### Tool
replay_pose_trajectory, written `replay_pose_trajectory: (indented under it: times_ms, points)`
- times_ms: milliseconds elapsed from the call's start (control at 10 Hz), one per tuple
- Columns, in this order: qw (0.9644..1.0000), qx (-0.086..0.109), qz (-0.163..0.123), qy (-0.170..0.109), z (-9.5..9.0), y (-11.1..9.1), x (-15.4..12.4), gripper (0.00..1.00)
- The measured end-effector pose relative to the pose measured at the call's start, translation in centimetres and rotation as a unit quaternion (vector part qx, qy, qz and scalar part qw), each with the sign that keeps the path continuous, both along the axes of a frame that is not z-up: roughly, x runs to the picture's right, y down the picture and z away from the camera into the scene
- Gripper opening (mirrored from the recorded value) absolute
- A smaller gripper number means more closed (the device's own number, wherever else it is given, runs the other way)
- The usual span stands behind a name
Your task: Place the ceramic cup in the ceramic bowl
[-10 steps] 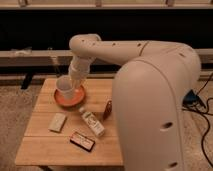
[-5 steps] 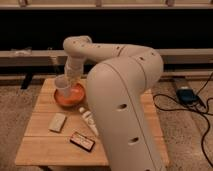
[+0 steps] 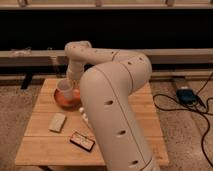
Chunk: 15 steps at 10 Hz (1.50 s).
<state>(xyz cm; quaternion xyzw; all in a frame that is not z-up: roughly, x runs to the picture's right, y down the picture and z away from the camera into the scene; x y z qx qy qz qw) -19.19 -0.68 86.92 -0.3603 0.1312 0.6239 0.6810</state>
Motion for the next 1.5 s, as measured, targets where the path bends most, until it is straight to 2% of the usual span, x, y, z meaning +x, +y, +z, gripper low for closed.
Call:
replay_pose_trajectory:
  times_ms: [200, 800, 1000, 1300, 1500]
  points:
    - [0.9999, -0.011, -0.002, 0.005, 0.4, 0.5, 0.0, 0.80]
    - [0.9999, -0.009, -0.003, 0.005, 0.0, 0.4, 0.4, 0.80]
    - [0.9999, 0.014, -0.008, -0.001, -1.9, -1.1, 1.8, 0.80]
    - [0.9969, 0.060, -0.051, 0.000, -7.2, -3.7, 4.6, 0.80]
    - [0.9948, 0.073, -0.070, 0.007, -9.0, -4.0, 6.1, 0.80]
